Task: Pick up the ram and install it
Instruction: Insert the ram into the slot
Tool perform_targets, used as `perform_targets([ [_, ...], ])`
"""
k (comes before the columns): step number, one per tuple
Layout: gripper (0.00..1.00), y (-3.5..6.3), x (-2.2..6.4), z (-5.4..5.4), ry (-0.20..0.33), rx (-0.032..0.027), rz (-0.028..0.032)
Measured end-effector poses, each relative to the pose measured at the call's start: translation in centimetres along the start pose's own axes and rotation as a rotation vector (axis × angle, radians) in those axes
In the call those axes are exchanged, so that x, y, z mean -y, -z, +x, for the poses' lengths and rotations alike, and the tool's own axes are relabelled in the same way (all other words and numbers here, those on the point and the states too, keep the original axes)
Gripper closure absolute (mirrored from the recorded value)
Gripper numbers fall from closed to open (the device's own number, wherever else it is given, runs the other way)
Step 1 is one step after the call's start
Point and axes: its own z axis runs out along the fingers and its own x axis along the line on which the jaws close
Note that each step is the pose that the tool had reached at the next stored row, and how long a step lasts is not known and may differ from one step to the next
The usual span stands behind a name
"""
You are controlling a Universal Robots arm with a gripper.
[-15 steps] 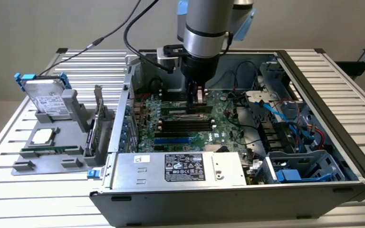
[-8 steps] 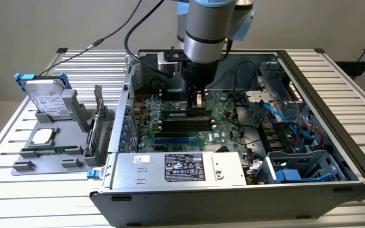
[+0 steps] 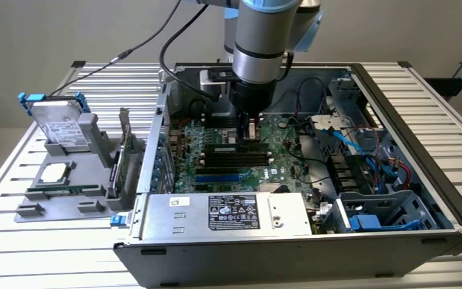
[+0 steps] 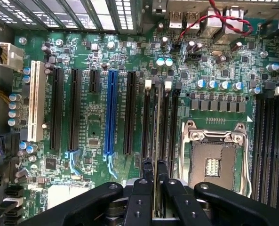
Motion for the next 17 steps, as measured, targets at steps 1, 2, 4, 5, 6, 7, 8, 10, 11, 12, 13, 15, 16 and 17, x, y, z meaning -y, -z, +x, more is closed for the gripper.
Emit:
perform_targets([
  [1, 0.86, -0.12, 0.01, 0.0, 0.0, -0.0026, -0.0001],
  [2, 0.86, -0.2, 0.01, 0.0, 0.0, -0.0054, -0.0003],
  [4, 0.86, -0.33, 0.02, 0.0, -0.001, -0.0123, -0.0005],
  [5, 0.86, -0.41, 0.02, 0.0, -0.001, -0.0171, -0.0007],
  [6, 0.86, -0.49, 0.03, 0.0, -0.002, -0.0226, -0.0009],
  [7, 0.86, -0.56, 0.04, 0.0, -0.002, -0.028, -0.0011],
  [8, 0.86, -0.61, 0.04, 0.0, -0.002, -0.0314, -0.0013],
  [10, 0.86, -0.65, 0.05, 0.0, -0.002, -0.0343, -0.0015],
  [11, 0.86, -0.68, 0.04, 0.0, -0.002, -0.0345, -0.0015],
  [12, 0.86, -0.79, 0.05, 0.0, -0.003, -0.0343, -0.0014],
  [13, 0.86, -0.97, 0.06, 0.0, -0.003, -0.0344, -0.0014],
  [15, 0.86, -1.13, 0.08, 0.0, -0.003, -0.0349, -0.0014],
  [16, 0.86, -1.16, 0.08, 0.0, -0.003, -0.0351, -0.0015],
  [17, 0.86, -1.19, 0.08, 0.0, -0.003, -0.0353, -0.0015],
])
